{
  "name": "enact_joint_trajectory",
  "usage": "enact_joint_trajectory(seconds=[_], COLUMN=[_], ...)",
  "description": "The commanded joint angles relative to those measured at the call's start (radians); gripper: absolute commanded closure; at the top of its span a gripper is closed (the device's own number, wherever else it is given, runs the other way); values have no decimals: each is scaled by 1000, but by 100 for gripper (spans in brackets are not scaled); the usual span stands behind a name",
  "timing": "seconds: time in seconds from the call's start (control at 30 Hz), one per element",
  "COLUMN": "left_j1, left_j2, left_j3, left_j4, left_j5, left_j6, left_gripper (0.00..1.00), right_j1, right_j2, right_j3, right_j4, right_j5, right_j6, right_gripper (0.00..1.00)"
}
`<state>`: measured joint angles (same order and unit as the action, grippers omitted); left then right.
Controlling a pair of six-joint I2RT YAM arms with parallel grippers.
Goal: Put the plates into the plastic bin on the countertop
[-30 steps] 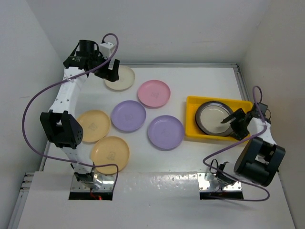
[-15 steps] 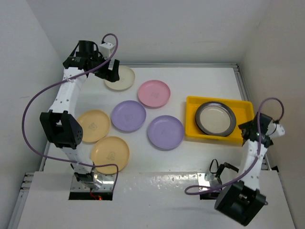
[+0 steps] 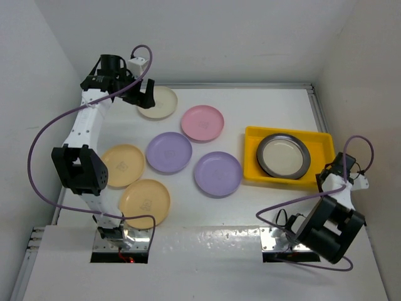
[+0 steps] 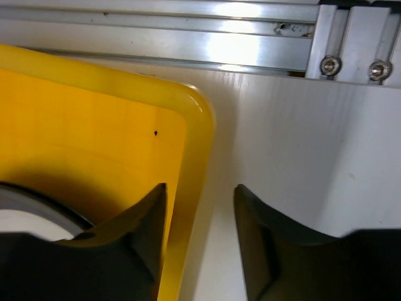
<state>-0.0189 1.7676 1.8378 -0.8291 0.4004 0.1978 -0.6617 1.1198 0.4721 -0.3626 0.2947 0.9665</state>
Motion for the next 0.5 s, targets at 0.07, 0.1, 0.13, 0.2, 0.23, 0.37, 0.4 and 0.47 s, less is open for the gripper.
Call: enact_joint_trajectory(seconds=[0.07, 0.1, 0.13, 0.2, 0.23, 0.37, 0.4, 0.47], left_j1=[36, 36, 36, 36, 36, 45, 45, 45], left_j2=[-36, -36, -36, -36, -36, -26, -26, -26], left_j3=[-8, -8, -8, -8, -8, -8, -8, -17], left_j4=[18, 18, 18, 18, 18, 18, 18, 18], left_j5=[-1, -2, -2, -2, -2, -2, -2, -2], left_j6=[-1, -1, -1, -1, -1, -1, -1, -1], left_gripper=[0, 0, 0, 0, 0, 0, 0, 0], right_j1=[-3, -3, 0, -1, 1, -1, -4, 2], right_j2=[87, 86, 90, 87, 89, 110, 117, 115], right_j3=[25, 22, 17, 14, 14, 45, 45, 33], right_j4=[128, 142, 158, 192, 208, 192, 198, 235], right_j5=[-23, -23, -17, -28, -23, -8, -11, -52], right_j6=[-6, -3, -5, -3, -5, 9, 18, 3], right_gripper=[64, 68, 75, 81, 85, 85, 87, 87])
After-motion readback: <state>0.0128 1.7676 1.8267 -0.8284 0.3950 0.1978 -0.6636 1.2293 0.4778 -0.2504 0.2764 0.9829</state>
